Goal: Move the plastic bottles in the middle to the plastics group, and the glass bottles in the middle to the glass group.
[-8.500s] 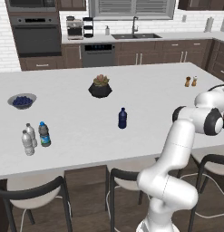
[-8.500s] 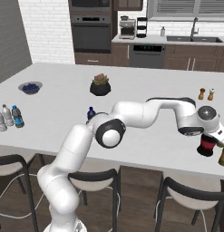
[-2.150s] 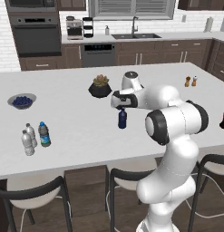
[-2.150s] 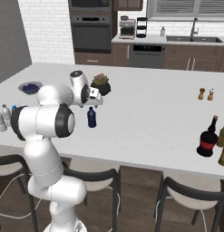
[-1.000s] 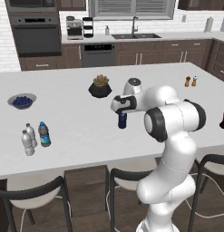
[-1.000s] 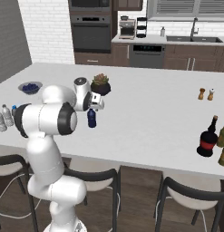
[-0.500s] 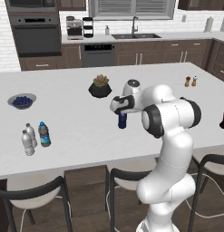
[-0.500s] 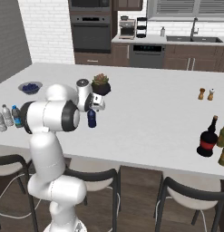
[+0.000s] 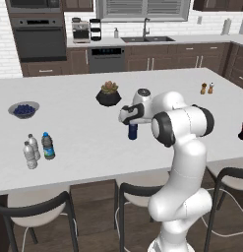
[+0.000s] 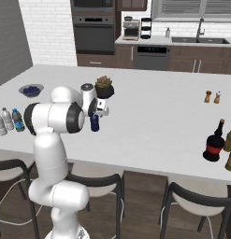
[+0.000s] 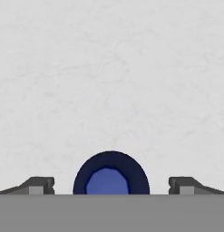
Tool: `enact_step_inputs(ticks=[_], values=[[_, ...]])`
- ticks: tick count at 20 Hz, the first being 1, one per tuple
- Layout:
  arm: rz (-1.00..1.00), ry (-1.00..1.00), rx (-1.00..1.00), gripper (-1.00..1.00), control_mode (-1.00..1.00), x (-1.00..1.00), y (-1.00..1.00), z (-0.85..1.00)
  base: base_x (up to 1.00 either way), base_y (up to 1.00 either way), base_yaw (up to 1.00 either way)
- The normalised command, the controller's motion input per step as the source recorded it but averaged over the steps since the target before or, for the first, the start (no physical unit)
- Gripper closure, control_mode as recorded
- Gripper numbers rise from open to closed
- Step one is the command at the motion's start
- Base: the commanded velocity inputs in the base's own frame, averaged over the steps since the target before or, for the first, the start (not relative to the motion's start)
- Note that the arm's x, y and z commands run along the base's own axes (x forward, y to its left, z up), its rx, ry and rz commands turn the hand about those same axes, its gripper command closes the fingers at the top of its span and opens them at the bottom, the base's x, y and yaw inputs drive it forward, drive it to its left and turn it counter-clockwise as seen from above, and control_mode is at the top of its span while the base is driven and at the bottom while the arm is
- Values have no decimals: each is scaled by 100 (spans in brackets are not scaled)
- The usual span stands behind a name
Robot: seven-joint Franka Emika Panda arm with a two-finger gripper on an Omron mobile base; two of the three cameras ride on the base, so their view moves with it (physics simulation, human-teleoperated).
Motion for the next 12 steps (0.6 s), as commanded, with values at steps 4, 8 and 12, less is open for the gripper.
enact_step_inputs(ticks=[4, 8, 12], values=[[0, 4, 2, -100, -100, 2, 0, -5, 0, 0, 0], [0, 1, 1, -100, -100, 0, 0, 0, 0, 0, 0], [0, 0, 0, 100, -100, 0, 0, 0, 0, 0, 0]])
